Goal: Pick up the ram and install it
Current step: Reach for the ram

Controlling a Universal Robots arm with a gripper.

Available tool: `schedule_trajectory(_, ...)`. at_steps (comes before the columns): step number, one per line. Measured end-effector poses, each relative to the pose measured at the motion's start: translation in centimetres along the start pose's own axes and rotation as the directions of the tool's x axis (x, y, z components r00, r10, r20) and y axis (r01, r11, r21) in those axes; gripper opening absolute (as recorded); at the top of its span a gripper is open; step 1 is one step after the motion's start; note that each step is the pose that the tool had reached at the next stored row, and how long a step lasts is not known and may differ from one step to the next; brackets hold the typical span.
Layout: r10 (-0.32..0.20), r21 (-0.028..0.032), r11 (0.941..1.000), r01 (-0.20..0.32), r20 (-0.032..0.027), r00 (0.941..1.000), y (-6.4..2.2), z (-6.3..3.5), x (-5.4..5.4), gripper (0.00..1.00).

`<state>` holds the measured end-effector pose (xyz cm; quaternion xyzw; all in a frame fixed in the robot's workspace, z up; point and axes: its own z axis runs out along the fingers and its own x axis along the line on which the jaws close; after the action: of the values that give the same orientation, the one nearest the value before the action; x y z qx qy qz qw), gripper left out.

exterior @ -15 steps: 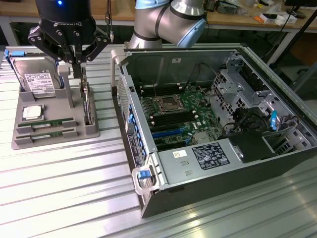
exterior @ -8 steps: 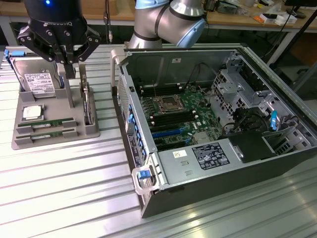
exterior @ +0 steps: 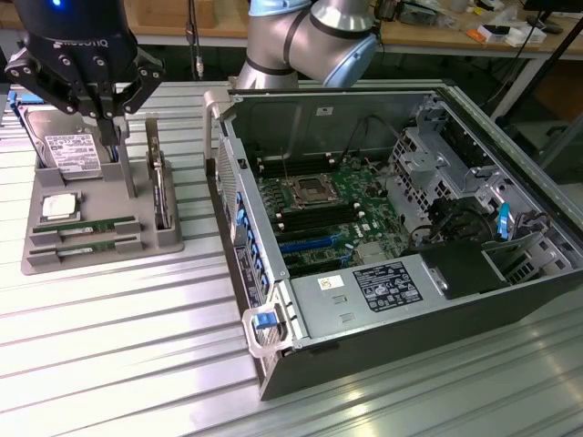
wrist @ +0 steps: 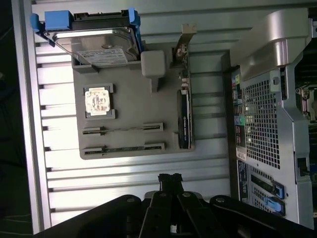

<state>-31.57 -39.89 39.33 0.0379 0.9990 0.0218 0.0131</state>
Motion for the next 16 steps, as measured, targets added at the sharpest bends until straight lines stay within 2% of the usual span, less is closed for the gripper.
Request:
schedule_trajectory(2,0.000,0.0000,1.0000,0.000,-0.0001,1.0000,-0.05,-0.02,0.7,0.11)
schedule_trajectory(16,0.000,0.0001,1.0000,0.000,-0.0001,1.0000,-0.27,-0.10,3.5,0.11)
